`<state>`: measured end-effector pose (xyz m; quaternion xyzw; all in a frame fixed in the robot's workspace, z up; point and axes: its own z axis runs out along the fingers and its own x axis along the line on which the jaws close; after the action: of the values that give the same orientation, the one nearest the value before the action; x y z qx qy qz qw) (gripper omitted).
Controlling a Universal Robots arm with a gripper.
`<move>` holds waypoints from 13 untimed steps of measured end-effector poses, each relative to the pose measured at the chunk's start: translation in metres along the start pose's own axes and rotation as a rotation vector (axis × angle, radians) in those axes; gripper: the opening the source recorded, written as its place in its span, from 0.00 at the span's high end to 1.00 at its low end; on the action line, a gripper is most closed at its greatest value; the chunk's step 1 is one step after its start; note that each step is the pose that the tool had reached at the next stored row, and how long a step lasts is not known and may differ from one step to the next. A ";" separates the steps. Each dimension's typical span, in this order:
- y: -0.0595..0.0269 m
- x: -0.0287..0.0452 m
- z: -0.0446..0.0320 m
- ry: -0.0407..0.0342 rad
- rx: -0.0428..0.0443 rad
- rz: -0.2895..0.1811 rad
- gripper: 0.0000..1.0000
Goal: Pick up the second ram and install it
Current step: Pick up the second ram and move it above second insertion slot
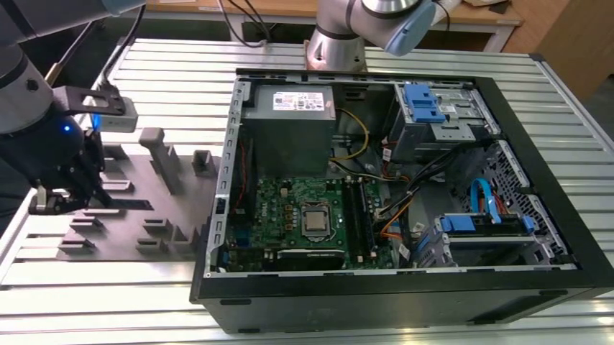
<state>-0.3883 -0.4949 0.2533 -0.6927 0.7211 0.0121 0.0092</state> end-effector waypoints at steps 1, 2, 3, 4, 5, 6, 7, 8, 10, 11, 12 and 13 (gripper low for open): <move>0.0000 0.0000 -0.0013 -0.0001 0.0000 0.000 0.86; 0.0000 -0.0001 -0.0026 0.0000 0.0000 0.000 0.86; 0.0000 -0.0001 -0.0037 -0.0001 0.0001 0.000 0.86; 0.0000 -0.0002 -0.0049 -0.0001 0.0000 0.000 0.86; 0.0000 -0.0002 -0.0061 -0.0001 0.0000 0.000 0.86; 0.0000 -0.0002 -0.0076 0.0000 0.0000 0.000 0.86; 0.0000 -0.0003 -0.0089 -0.0001 0.0001 0.000 0.86; 0.0000 -0.0003 -0.0102 -0.0001 0.0000 0.000 0.86; 0.0001 -0.0004 -0.0129 0.0000 0.0000 0.000 0.86; 0.0000 -0.0004 -0.0141 -0.0001 0.0001 0.000 0.86; 0.0000 -0.0005 -0.0154 0.0000 0.0000 0.000 0.86; 0.0001 -0.0005 -0.0167 0.0000 0.0000 0.000 0.86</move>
<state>-0.3883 -0.4949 0.2700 -0.6927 0.7211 0.0121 0.0092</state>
